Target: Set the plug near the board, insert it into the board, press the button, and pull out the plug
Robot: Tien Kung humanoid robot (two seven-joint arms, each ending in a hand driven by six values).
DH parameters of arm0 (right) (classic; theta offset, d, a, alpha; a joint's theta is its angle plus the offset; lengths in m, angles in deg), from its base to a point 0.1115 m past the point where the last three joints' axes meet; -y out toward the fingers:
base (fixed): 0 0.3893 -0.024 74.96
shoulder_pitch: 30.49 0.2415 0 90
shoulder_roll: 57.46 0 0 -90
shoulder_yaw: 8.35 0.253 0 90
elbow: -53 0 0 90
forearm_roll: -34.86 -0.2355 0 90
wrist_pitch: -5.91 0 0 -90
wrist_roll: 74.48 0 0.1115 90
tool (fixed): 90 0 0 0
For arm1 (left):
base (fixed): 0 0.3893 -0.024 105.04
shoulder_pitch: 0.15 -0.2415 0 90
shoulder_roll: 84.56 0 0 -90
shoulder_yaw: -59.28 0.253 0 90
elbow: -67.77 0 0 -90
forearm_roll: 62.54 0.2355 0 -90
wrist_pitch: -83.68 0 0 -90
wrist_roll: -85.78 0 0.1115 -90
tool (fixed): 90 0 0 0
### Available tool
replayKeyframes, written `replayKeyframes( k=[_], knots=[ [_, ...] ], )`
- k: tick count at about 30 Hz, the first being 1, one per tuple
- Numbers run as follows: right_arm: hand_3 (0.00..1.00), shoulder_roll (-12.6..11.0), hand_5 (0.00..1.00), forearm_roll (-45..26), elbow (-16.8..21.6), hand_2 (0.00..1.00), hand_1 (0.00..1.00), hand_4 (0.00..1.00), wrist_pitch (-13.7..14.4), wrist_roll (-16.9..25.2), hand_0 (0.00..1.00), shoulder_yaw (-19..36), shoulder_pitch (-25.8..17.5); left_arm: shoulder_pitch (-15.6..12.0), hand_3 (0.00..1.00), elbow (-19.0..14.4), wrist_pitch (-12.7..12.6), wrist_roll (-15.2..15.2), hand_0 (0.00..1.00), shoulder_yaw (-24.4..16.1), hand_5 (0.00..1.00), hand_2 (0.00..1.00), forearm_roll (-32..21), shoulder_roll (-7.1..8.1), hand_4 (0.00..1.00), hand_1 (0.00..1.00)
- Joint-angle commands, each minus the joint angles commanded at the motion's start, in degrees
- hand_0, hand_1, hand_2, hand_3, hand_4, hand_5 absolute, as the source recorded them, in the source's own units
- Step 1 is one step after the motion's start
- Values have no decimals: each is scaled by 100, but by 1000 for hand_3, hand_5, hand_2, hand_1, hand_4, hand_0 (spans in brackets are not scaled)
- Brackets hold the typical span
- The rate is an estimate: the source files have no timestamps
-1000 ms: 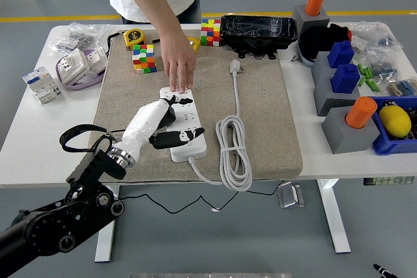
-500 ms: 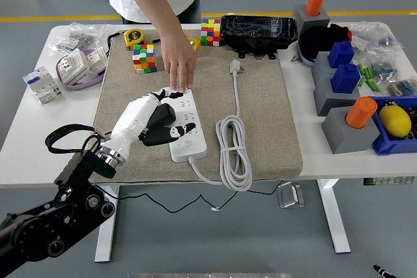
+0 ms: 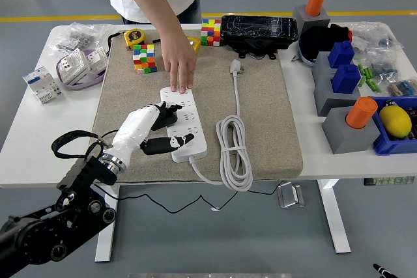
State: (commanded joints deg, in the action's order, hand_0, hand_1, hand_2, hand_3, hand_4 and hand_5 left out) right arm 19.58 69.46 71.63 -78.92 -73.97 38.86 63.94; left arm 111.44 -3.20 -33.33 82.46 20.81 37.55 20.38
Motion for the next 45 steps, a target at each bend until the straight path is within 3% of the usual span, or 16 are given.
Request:
replayKeyframes(
  k=[8,16,21,28,29,34,35,40,41,45],
  knots=[
    [553,-4,490,-4,2,638,640,953,-1,-2,601,11,9,176,751,111,32,-29,765,142,578,757,-32,-109,910,782],
    [554,-6,490,-1,8,638,639,953,1,3,602,19,5,205,751,92,23,-3,763,168,579,756,-61,-119,910,779],
    [553,-11,490,8,12,638,639,953,3,3,601,21,-4,168,748,-165,22,40,763,67,578,755,-139,-59,909,778],
    [553,-14,489,15,13,637,640,953,1,0,602,26,3,100,743,-899,149,-31,751,-141,581,743,-296,107,910,759],
    [553,-14,489,17,14,635,640,952,0,-1,602,28,4,84,727,-1010,215,-96,371,-167,552,568,-311,131,908,508],
    [553,-23,489,30,22,635,640,952,-2,-5,602,37,-4,6,727,-1740,986,-908,371,-271,552,568,-227,300,908,508],
    [553,-25,489,31,22,636,640,952,-2,-5,603,39,-5,1,666,-1861,1185,-1109,179,-275,210,276,-157,319,772,163],
    [553,-24,489,28,18,636,640,952,-3,-7,603,15,-2,-6,666,-2169,2103,-1946,179,-272,210,276,-28,354,772,163],
    [553,-24,488,28,18,635,640,952,-3,-6,602,11,-1,-5,847,-2183,2192,-2029,92,-271,2,158,-45,356,744,73],
    [553,-31,488,18,21,635,640,952,-4,-5,602,-16,19,20,847,-2221,2603,-2612,92,-254,2,158,-98,363,744,73]
  ],
)
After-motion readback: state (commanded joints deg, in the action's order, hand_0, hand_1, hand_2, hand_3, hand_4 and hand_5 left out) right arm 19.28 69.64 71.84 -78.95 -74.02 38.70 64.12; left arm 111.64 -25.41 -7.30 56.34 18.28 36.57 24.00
